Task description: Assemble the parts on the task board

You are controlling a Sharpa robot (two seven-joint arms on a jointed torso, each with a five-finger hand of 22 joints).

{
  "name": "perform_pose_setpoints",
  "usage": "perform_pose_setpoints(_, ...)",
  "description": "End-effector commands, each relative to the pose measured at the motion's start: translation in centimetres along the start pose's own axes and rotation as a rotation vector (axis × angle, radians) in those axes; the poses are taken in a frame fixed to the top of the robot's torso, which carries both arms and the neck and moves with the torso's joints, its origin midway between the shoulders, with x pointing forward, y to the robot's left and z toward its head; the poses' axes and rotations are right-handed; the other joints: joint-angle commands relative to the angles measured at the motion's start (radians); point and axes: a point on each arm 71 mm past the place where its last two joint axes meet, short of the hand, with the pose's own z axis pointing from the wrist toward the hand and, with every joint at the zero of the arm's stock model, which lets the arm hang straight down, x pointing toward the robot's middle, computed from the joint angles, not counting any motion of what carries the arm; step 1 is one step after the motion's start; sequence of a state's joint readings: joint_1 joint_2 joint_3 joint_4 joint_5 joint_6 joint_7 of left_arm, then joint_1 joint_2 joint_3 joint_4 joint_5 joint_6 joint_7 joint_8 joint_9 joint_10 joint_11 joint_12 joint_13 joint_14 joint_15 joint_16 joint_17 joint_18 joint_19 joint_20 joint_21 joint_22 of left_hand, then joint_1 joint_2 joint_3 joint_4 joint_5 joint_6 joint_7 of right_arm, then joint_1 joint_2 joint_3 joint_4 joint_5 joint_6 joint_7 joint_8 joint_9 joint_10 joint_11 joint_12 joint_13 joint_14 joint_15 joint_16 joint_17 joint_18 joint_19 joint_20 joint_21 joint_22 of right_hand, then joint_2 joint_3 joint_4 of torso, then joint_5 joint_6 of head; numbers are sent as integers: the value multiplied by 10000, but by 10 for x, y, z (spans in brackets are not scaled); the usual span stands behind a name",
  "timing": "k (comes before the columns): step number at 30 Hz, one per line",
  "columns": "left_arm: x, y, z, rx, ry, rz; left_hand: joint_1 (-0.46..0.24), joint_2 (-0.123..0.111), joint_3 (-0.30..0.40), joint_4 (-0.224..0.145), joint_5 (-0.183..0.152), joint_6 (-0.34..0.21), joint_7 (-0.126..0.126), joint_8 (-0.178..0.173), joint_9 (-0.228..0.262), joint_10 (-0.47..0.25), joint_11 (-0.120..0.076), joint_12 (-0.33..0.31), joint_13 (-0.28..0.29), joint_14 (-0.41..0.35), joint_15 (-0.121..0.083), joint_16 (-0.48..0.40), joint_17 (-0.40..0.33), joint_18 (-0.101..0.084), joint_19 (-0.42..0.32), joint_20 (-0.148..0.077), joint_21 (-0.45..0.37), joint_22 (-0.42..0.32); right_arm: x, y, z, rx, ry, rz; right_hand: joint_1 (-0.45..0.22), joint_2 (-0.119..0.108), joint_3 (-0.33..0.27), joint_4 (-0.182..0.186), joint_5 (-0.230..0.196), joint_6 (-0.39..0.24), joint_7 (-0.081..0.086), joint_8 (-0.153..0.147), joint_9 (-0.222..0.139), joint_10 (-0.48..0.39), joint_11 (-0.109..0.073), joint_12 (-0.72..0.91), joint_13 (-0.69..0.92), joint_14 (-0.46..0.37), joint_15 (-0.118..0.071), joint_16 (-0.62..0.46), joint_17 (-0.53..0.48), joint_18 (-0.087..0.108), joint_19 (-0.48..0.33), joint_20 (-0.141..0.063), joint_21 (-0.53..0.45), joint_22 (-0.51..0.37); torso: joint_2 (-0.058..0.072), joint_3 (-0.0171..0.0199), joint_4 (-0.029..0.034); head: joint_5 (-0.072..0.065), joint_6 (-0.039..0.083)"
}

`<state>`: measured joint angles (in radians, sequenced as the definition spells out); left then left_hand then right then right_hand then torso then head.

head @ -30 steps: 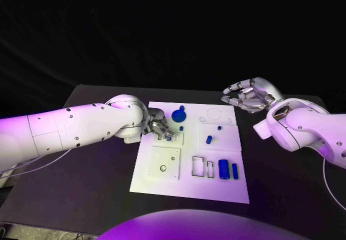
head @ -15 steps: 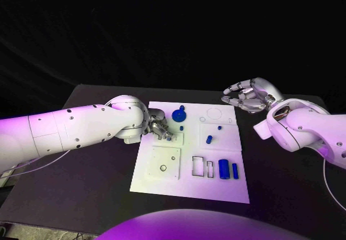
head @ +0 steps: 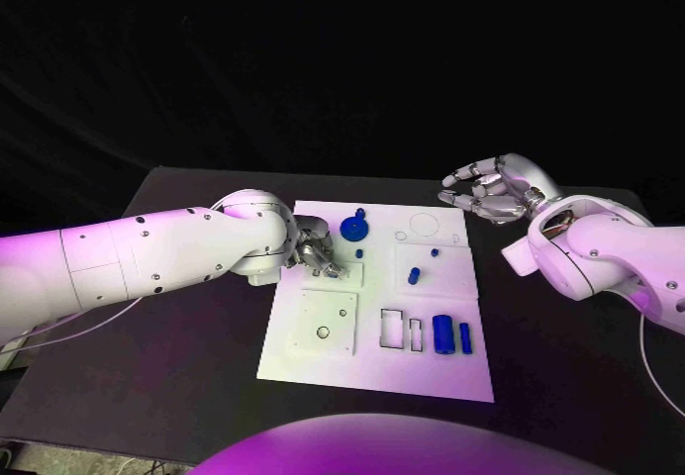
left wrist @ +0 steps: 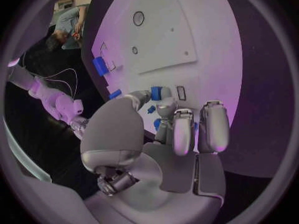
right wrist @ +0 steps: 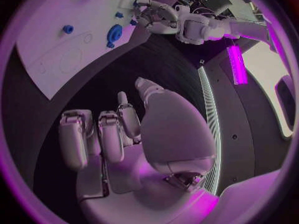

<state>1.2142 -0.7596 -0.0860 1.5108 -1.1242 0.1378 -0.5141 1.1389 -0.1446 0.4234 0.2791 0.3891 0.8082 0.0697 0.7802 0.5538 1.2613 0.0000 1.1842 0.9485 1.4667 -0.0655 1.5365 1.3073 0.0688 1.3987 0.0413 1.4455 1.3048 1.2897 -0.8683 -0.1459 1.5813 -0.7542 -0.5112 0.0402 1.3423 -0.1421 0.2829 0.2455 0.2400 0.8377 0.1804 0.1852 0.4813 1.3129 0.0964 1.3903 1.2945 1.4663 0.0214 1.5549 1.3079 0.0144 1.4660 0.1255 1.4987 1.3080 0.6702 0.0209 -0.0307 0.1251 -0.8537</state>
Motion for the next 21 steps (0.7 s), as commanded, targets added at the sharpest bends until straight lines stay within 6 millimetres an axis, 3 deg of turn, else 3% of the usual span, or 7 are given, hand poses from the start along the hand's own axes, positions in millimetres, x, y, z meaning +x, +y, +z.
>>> perform_pose_setpoints(1, 1, -1, 1, 83, 12, -313, 271, 44, 157, -36, 64, 44, -30, 67, -22, -24, -61, 35, -19, 828, 15, -28, 1851, -92, 31, 52, -53, 25, 2, 0, 0, -75, 156, -92, -87, 20, 15, 57, 46, -62, 12, 67, -16, -25, 15, -43, 6, 875, 11, -65, 1940, 64, 605, 2, -29, 2095, -4, -1, 2, -11, 1)
perform_pose_setpoints(6, 1, -2, 1, 119, -10, -627, 752, 103, 533, -163, 75, 33, -68, 133, -57, -15, -97, 51, -32, 829, -15, -27, 1850, -96, 46, 34, -44, 52, 2, 0, 0, -64, 173, -94, -87, 20, 15, 57, 46, -62, 12, 67, -16, -25, 15, -43, 6, 875, 11, -65, 1940, 64, 605, 2, -29, 2095, 0, -1, 5, -15, -6)
perform_pose_setpoints(11, 1, -1, 1, 167, 78, -1256, 1252, -20, 1438, -510, 85, 18, -136, 462, 12, 62, -164, 111, 4, 828, -72, -30, 1839, -97, 53, -15, -44, 76, 2, -1, 0, -48, 198, -92, -87, 20, 15, 57, 46, -62, 12, 67, -16, -25, 15, -43, 6, 875, 11, -65, 1940, 64, 605, 2, -29, 2095, 0, -3, 5, -17, -3)
perform_pose_setpoints(21, 2, 0, -1, 296, 504, -2371, 1246, -214, 2458, -901, 76, -70, -180, 1015, 219, 194, -209, 245, 120, 822, -114, -39, 1816, -94, 40, -53, -55, 77, 3, -2, 0, 4, 250, -67, -84, 28, 21, 64, 54, -62, 10, 77, -16, -22, 12, -43, 5, 874, 9, -66, 1936, 70, 592, 0, -53, 2078, -4, -10, 1, -30, -20)
